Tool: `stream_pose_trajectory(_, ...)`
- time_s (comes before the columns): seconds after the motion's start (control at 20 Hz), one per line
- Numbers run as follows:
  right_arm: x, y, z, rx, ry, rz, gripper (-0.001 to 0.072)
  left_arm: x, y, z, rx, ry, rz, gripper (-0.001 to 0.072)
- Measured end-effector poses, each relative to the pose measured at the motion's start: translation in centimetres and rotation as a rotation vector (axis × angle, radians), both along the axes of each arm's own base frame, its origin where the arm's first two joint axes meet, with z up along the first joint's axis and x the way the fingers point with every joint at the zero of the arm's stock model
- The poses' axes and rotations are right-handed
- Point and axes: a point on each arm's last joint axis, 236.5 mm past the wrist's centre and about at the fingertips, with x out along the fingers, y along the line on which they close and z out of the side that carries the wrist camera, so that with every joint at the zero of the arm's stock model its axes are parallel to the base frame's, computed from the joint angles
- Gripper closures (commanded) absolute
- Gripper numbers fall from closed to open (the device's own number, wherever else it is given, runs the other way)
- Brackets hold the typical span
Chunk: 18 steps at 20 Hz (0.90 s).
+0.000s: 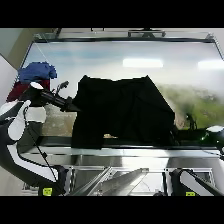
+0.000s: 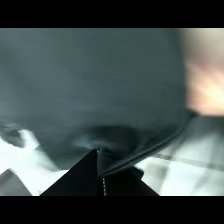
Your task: Fold the shirts.
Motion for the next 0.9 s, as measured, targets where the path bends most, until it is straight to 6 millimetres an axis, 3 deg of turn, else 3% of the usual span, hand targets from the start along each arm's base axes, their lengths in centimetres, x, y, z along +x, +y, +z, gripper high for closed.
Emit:
stream_pose_trajectory(0.05,2.2,-0.5,2.6,-0.005,-0.096,-0.007,0.0688,0.6,-0.4,2.2,-0.040,-0.047,0.012,0.0690)
stream_pose_trajectory(0.15,6.5,-1.5,10.1,-0.010,-0.328,-0.018,0.0689,1.4,-1.2,8.4,-0.153,-0.182,0.028,0.0690)
stream_pose_trajectory(0.25,9.8,-3.2,20.8,-0.059,-0.627,-0.049,0.0689,1.5,-1.7,17.7,-0.288,-0.395,0.043,0.0689)
stream_pose_trajectory(0.3,10.4,-3.9,26.6,-0.091,-0.776,-0.064,0.0689,0.9,-1.7,22.9,-0.351,-0.525,0.049,0.0689)
stream_pose_trajectory(0.35,10.1,-4.4,32.7,-0.134,-0.929,-0.075,0.0688,-0.2,-1.7,28.7,-0.415,-0.680,0.054,0.0689)
stream_pose_trajectory(0.45,8.0,-4.4,42.9,-0.244,-1.189,-0.086,0.0688,-4.2,-1.2,38.9,-0.490,-0.980,0.053,0.0687)
stream_pose_trajectory(0.55,5.2,-3.5,50.6,-0.365,-1.393,-0.091,0.0688,-8.6,-0.7,46.6,-0.489,-1.239,0.076,0.0686)
stream_pose_trajectory(0.65,3.1,-2.2,55.1,-0.452,-1.521,-0.091,0.0688,-11.7,-0.1,51.1,-0.412,-1.409,0.135,0.0686)
stream_pose_trajectory(0.7,2.4,-1.8,56.6,-0.484,-1.560,-0.092,0.0689,-12.6,0.1,52.3,-0.366,-1.459,0.169,0.0686)
stream_pose_trajectory(0.8,1.9,-1.7,57.9,-0.529,-1.590,-0.101,0.0689,-13.3,0.2,53.0,-0.319,-1.489,0.214,0.0686)
stream_pose_trajectory(0.9,2.2,-2.0,57.7,-0.542,-1.576,-0.097,0.0689,-12.2,0.5,51.9,-0.314,-1.433,0.247,0.0686)
